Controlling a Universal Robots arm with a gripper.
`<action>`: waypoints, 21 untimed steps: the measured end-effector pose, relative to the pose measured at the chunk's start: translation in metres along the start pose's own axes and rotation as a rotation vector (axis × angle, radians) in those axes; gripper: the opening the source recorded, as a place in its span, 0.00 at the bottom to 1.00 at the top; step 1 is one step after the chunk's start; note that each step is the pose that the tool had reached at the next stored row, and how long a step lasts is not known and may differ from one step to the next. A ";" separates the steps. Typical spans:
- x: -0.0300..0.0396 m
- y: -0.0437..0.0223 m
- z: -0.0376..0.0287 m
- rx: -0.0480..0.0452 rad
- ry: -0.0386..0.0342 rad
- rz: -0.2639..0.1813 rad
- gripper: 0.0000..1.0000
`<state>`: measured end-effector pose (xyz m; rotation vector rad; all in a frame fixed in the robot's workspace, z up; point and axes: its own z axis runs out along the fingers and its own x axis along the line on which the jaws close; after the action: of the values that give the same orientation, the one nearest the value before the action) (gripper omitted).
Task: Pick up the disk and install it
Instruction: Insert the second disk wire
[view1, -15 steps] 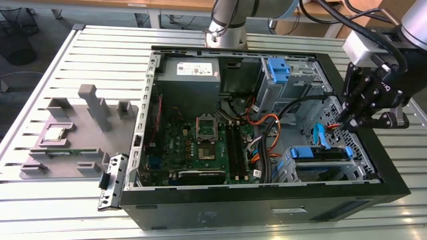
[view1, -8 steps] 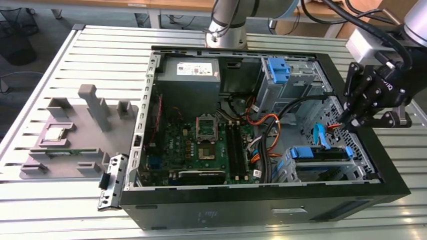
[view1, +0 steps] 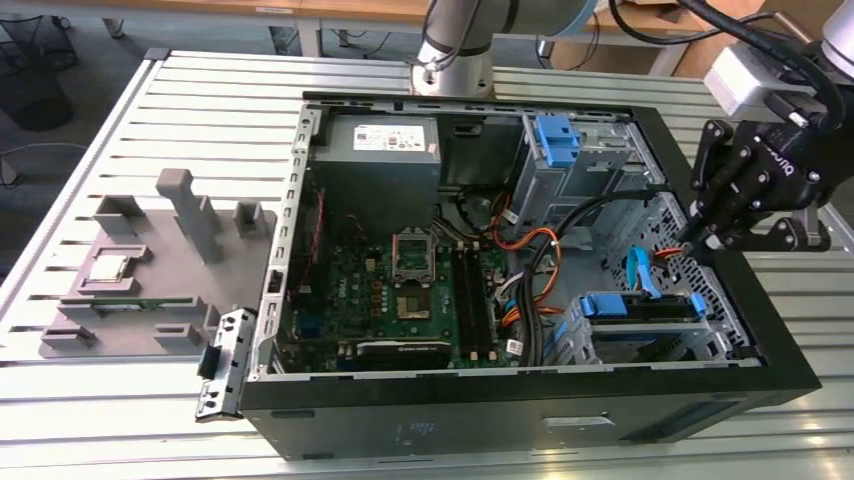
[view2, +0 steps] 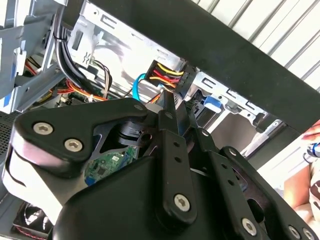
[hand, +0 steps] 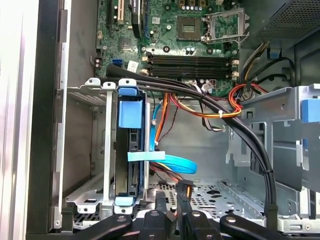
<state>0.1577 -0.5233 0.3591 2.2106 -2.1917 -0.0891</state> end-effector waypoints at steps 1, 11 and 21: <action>-0.0001 -0.0016 -0.0001 -0.0036 0.0007 0.000 0.24; -0.0026 -0.0164 -0.0009 -0.0327 0.0107 0.001 0.24; -0.0081 -0.0261 -0.0005 -0.0478 0.0352 0.004 0.24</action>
<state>0.1838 -0.5150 0.3582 2.1664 -2.1522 -0.1007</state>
